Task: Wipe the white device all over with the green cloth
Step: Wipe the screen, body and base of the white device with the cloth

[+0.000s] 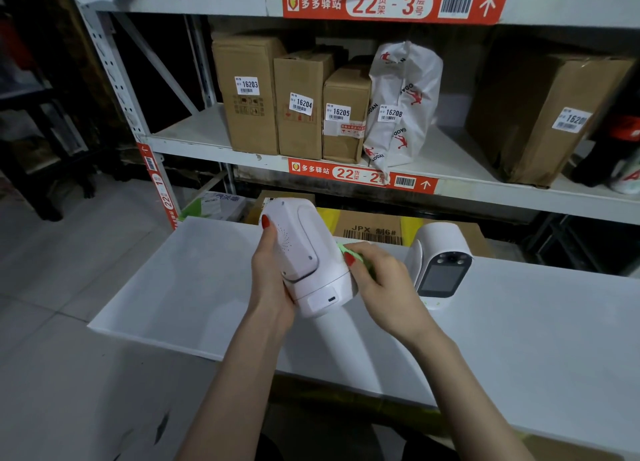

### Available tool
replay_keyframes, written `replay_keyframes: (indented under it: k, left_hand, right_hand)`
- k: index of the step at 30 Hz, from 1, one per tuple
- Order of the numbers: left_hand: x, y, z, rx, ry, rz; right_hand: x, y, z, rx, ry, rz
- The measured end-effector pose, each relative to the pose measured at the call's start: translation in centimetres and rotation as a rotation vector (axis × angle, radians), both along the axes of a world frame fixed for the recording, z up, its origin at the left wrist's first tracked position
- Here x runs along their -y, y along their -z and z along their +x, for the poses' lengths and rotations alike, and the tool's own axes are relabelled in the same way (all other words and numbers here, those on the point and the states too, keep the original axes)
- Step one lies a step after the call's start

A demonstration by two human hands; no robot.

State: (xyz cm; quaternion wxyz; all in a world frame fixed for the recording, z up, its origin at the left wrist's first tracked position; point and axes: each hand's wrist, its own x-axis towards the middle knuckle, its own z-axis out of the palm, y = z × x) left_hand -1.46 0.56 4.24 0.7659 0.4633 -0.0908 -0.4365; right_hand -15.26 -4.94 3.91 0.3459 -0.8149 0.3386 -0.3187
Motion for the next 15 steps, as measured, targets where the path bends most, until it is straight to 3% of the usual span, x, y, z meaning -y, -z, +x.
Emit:
replay_keyframes:
  k: [15]
  left_hand:
    - [-0.1,-0.7,-1.9,0.163,0.106,0.118]
  right_hand:
    - [-0.5,-2.2,-0.1,0.292,0.180,-0.263]
